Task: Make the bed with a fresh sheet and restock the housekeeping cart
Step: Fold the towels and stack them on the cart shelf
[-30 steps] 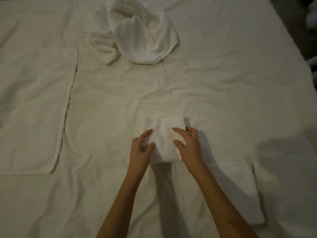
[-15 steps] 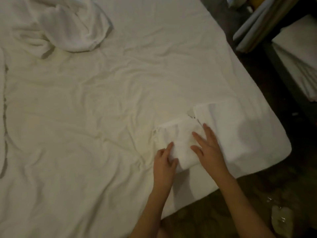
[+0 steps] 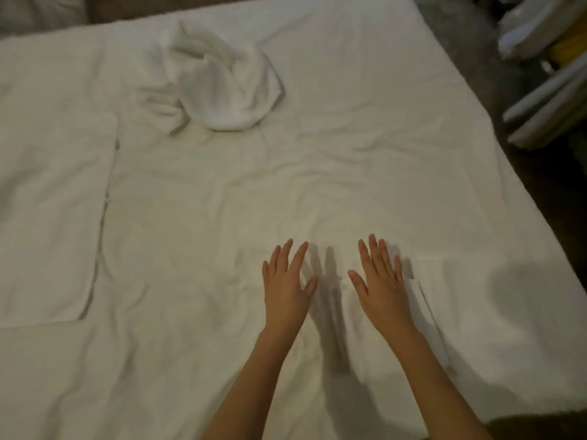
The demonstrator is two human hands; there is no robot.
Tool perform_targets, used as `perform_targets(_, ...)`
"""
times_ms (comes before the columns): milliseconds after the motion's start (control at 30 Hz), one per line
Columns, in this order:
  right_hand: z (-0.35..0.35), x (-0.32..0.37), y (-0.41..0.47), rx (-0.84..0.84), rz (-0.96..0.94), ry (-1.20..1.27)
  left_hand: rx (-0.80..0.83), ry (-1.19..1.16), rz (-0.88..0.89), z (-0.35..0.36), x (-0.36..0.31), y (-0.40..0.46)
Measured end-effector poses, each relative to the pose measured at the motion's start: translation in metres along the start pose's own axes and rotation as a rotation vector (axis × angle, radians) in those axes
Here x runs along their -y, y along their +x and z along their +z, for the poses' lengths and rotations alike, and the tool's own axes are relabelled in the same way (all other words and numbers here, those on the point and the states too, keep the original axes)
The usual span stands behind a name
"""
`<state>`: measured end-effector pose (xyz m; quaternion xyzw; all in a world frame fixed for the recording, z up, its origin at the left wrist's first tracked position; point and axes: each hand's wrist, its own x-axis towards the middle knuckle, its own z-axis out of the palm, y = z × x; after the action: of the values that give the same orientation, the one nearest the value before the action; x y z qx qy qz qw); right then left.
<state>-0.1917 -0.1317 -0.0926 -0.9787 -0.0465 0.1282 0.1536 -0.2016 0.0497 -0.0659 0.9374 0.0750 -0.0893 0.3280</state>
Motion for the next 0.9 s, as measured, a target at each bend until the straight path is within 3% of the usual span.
perform_targets(267,-0.022,0.116,0.176,0.1,-0.271,0.035,-0.185,0.016,-0.181,-0.096,0.042,0.114)
perform_targets(533,-0.008,0.182,0.333,0.166,-0.33,0.255,-0.298,-0.008,-0.21,-0.134,0.076,0.202)
perform_targets(633,0.001,0.184,0.362,0.208,-0.316,0.292,-0.321,-0.029,-0.195,-0.14,0.083,0.211)
perform_targets(767,0.005,0.186,0.371,0.118,-0.283,0.468,-0.339,-0.081,-0.194,-0.149,0.087,0.206)
perform_targets(900,-0.022,0.189,0.338,0.01,-0.289,0.521,-0.319,-0.369,-0.275,-0.155,0.077,0.191)
